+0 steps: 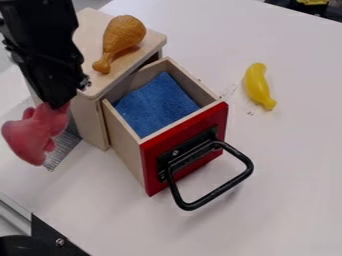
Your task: Take out the pink plush toy from the drawer and put it on the left-side of the drawer
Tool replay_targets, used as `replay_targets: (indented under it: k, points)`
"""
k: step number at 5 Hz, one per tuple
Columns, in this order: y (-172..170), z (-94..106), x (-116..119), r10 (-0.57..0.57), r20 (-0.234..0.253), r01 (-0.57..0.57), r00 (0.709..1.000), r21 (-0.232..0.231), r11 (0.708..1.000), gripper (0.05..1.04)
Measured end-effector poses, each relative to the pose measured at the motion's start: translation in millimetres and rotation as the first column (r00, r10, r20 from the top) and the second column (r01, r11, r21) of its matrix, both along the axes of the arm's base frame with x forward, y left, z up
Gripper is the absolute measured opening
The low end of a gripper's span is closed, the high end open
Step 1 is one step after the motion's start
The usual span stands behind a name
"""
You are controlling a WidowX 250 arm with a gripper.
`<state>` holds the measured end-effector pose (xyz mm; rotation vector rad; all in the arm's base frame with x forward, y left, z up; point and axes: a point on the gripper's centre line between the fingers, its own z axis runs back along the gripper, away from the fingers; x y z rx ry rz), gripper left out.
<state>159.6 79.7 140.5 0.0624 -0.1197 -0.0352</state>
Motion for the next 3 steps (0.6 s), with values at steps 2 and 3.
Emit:
replay_targets:
  k: [2,3]
  points:
    - [2,-5.0,2,0.032,-0.016,-0.032,0.999,-0.005,0.999,0.865]
    - [-1,12.0,17,0.084,0.0,-0.084,0.996,0.007,0.996,1.002]
